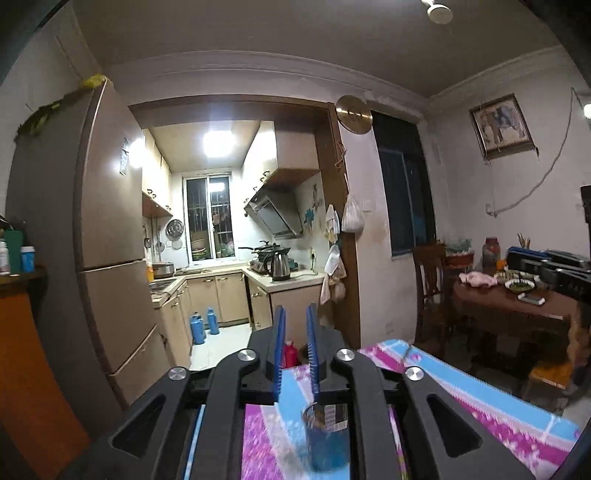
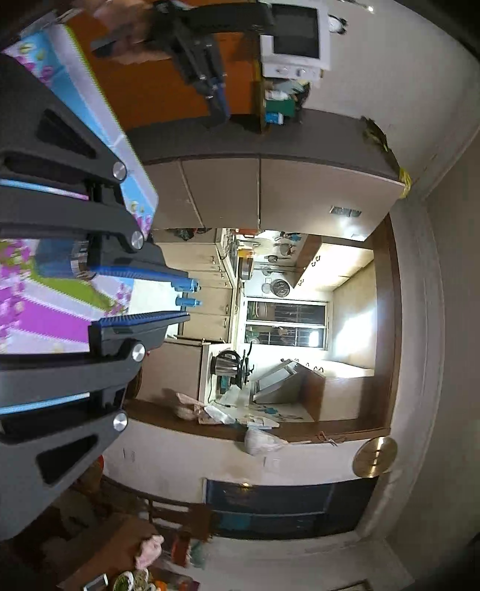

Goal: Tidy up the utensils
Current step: 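Open both tools over the holder and pull them back, then move both tools back to the chopsticks and close the right tool on one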

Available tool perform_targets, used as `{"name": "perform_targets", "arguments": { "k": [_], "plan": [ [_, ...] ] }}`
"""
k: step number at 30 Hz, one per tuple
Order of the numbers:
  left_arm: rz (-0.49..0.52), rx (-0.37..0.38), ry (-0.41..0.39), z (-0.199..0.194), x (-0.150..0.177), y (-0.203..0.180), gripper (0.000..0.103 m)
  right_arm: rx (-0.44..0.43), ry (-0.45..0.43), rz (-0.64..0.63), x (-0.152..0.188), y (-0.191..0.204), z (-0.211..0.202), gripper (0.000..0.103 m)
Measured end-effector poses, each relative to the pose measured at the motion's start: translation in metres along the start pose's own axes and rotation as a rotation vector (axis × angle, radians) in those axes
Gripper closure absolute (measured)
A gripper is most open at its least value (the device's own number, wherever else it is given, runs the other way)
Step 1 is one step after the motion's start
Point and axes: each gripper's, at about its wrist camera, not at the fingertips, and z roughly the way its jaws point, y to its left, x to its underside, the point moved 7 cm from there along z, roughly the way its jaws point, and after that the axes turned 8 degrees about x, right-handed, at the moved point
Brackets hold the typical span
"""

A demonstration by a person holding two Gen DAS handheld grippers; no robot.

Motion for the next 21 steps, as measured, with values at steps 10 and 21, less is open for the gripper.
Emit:
{"name": "perform_targets", "arguments": {
  "k": [10,21],
  "plan": [
    [0.071,0.085,0.172,-0.100,0.093,-0.068,0.075,-0.003,0.147,-0.059,0.103,0.019,-0.101,0.088],
    [0.019,0.181,0.436,-0.162,0.243,-0.148,0.087,-0.082,0.317,-0.042,0.215,0.088,-0.148,0.088]
  ]
}}
